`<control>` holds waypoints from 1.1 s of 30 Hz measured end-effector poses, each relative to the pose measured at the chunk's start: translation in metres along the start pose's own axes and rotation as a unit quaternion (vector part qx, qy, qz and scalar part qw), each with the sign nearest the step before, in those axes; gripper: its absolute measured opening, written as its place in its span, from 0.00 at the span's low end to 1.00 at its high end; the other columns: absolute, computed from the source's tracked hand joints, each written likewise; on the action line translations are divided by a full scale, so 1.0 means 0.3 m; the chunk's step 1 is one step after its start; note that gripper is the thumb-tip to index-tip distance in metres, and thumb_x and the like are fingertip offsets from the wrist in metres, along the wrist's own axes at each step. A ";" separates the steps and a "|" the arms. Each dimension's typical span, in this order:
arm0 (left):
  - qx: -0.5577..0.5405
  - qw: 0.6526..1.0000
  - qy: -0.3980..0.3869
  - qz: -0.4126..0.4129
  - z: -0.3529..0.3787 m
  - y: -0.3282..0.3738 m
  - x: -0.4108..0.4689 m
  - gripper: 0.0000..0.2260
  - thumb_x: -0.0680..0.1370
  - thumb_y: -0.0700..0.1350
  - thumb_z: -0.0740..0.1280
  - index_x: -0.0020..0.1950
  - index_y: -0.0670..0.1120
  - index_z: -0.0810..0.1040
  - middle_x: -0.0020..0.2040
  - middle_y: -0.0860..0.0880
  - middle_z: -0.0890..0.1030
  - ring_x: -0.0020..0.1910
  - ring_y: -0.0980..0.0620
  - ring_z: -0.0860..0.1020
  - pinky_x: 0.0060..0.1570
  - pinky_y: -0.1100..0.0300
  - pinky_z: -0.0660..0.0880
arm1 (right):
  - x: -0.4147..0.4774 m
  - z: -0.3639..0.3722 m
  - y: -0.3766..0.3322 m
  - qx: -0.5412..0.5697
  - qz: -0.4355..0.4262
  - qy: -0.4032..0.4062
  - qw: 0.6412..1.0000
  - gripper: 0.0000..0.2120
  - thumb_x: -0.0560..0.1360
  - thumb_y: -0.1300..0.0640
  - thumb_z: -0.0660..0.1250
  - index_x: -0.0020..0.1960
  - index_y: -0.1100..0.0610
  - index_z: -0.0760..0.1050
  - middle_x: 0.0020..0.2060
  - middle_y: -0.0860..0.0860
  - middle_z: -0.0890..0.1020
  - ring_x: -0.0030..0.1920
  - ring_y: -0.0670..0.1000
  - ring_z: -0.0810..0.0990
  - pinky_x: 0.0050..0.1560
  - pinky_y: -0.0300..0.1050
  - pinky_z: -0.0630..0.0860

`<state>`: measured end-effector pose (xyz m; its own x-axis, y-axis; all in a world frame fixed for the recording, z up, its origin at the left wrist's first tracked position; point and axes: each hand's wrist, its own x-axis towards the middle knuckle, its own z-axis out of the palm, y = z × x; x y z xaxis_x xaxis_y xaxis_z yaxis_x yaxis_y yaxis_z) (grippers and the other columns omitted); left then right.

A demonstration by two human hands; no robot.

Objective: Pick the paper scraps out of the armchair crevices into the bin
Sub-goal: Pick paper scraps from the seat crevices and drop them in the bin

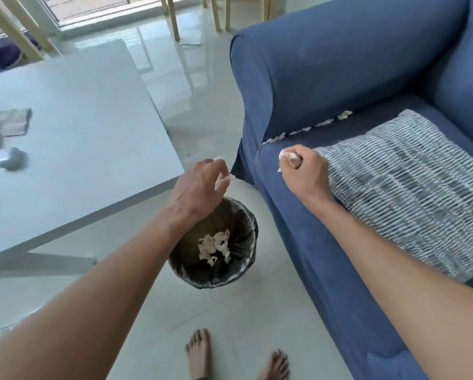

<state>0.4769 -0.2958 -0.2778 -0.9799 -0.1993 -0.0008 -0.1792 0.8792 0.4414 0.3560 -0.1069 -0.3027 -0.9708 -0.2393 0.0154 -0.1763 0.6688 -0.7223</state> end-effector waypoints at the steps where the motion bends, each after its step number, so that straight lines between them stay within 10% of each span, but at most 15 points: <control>1: -0.004 1.000 -0.005 -0.015 0.004 -0.040 -0.041 0.06 0.80 0.49 0.66 0.52 0.47 0.78 0.50 0.48 0.82 0.43 0.48 0.81 0.41 0.53 0.78 | -0.031 0.035 -0.005 0.001 0.007 -0.010 1.000 0.09 0.78 0.54 0.65 0.50 0.57 0.82 0.43 0.52 0.86 0.45 0.53 0.82 0.48 0.44 0.76; 33: -0.119 0.956 -0.091 -0.253 0.205 -0.541 -0.411 0.12 0.71 0.49 0.78 0.52 0.47 0.86 0.45 0.50 0.86 0.44 0.50 0.84 0.44 0.56 0.80 | -0.481 0.644 0.062 -0.123 0.147 -0.253 0.948 0.11 0.74 0.55 0.74 0.56 0.48 0.82 0.43 0.50 0.83 0.41 0.53 0.80 0.43 0.46 0.78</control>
<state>0.6216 -0.3872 -0.4044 -0.7754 -0.4755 -0.4155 -0.6312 0.5627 0.5338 0.5241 -0.1959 -0.4521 -0.7919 -0.2825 -0.5414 -0.0021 0.8879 -0.4601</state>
